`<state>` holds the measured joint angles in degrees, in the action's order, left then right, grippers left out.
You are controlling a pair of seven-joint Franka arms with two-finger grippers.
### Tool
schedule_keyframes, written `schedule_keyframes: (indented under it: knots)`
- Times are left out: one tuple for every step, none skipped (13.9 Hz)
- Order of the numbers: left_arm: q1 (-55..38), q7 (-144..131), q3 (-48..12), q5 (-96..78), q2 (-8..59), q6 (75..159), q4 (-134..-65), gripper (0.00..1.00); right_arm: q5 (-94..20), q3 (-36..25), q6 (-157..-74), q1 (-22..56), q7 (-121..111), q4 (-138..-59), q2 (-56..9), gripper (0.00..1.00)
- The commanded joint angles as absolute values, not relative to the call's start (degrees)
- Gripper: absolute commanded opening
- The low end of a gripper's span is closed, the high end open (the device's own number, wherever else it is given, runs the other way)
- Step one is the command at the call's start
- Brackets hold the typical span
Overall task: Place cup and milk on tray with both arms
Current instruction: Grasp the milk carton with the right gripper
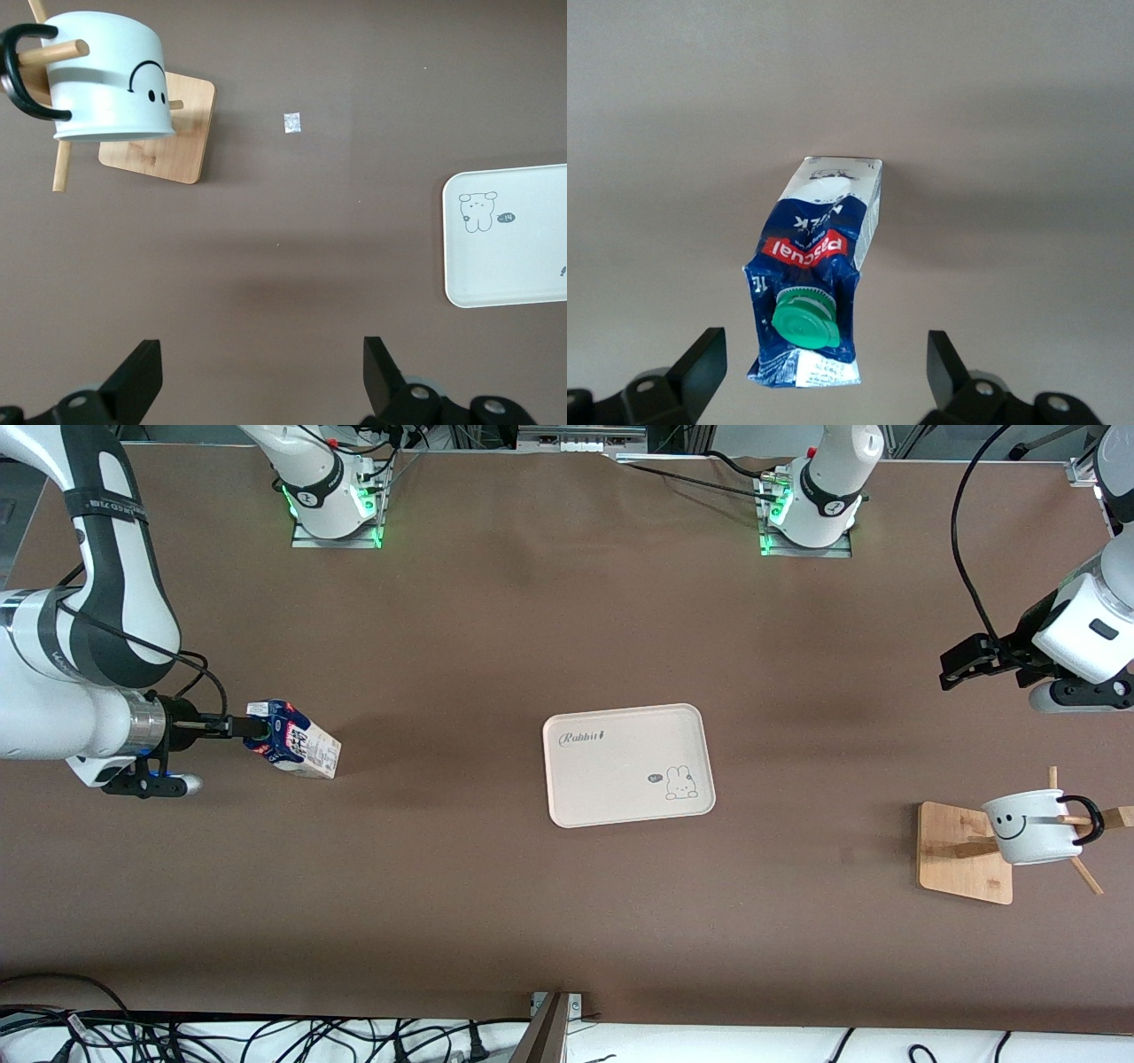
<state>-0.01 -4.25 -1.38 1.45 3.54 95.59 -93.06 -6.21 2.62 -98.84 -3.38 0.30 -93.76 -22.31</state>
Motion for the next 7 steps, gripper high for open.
schedule_keyframes:
  knots:
    - [1.14, -4.49, -1.41, 2.64, 3.43, 95.80, -92.29, 1.00, -6.42, 3.08, -101.33, -3.16, 2.63, -97.20, -20.65, 1.00]
    - [1.66, -5.09, -1.41, 2.55, 3.78, 95.80, -91.76, 1.00, -6.50, 3.08, -101.95, -3.08, 3.07, -97.73, -20.65, 1.00]
    - [1.76, -4.14, -1.41, 2.64, 4.13, 95.80, -91.58, 1.00, -6.50, 3.34, -102.39, -2.99, 3.77, -98.08, -20.65, 1.00]
    - [1.67, -4.74, -1.67, 2.64, 4.22, 95.80, -91.58, 1.00, -6.50, 3.86, -102.39, -2.99, 5.17, -98.17, -20.65, 1.00]
    - [1.67, -5.09, -1.84, 2.64, 4.31, 95.89, -91.76, 1.00, -6.50, 3.95, -102.39, -2.99, 5.97, -98.17, -20.65, 1.00]
    - [1.76, -5.27, -1.93, 2.55, 4.31, 96.06, -92.02, 1.00, -6.50, 4.30, -102.39, -2.99, 5.98, -98.17, -20.65, 1.00]
    - [1.76, -6.49, -1.93, 2.64, 4.31, 96.06, -92.28, 1.00, -6.50, 4.31, -102.48, -2.99, 5.98, -98.17, -20.65, 1.00]
